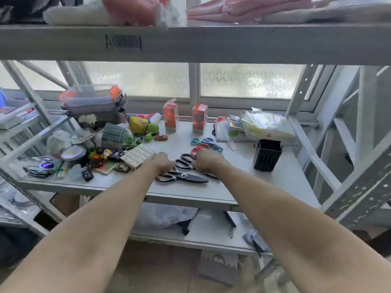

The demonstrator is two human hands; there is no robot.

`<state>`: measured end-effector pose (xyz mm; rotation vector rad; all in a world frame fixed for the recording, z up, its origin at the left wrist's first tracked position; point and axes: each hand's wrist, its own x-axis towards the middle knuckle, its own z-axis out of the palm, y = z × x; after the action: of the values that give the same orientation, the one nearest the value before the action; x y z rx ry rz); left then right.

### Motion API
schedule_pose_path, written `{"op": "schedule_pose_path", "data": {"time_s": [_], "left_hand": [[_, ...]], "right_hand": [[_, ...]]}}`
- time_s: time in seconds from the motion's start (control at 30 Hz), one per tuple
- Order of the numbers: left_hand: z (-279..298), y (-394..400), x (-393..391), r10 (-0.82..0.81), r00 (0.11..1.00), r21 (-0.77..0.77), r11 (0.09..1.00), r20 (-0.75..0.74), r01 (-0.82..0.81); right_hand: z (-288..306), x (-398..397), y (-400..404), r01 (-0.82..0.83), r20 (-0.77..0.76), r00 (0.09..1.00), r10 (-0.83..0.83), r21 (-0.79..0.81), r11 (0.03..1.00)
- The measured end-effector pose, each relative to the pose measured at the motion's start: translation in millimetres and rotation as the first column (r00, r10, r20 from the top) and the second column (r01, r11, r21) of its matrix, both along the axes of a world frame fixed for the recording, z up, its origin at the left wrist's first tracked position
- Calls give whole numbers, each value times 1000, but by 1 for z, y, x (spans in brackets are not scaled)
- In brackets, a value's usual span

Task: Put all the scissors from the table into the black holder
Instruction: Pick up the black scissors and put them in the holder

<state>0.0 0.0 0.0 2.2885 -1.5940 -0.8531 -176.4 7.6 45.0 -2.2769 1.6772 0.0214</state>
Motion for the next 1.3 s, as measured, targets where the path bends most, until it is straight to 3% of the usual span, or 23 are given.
{"op": "schedule_pose_path", "data": {"time_s": [0.17,0.4,0.67,0.83,1.03,1.13,1.3], "left_hand": [[-27,-10,9,135,988,-1,991,72,-136],[-61,-27,14,267,956,-52,964,120,-262],[-79,-32,19,407,904,23,911,130,-413],[-88,-38,35,445,896,14,896,-15,-444],[-47,-41,28,453,755,-52,842,-474,-537],[-7,-46,9,360,710,-91,854,-605,-511],[48,-49,-39,121,726,-236,899,-677,-370]], "right_hand": [[-31,12,-23,-99,-4,995,99,45,994],[-76,27,-38,-285,-53,958,282,-56,957],[-99,31,-40,-364,-127,928,350,-108,925],[-102,36,-39,-355,-63,934,351,-83,931],[-89,23,-40,-328,37,941,335,-133,935],[-77,15,-45,-268,109,950,293,-200,943],[-52,-17,-59,-76,224,961,160,-343,936]]}}
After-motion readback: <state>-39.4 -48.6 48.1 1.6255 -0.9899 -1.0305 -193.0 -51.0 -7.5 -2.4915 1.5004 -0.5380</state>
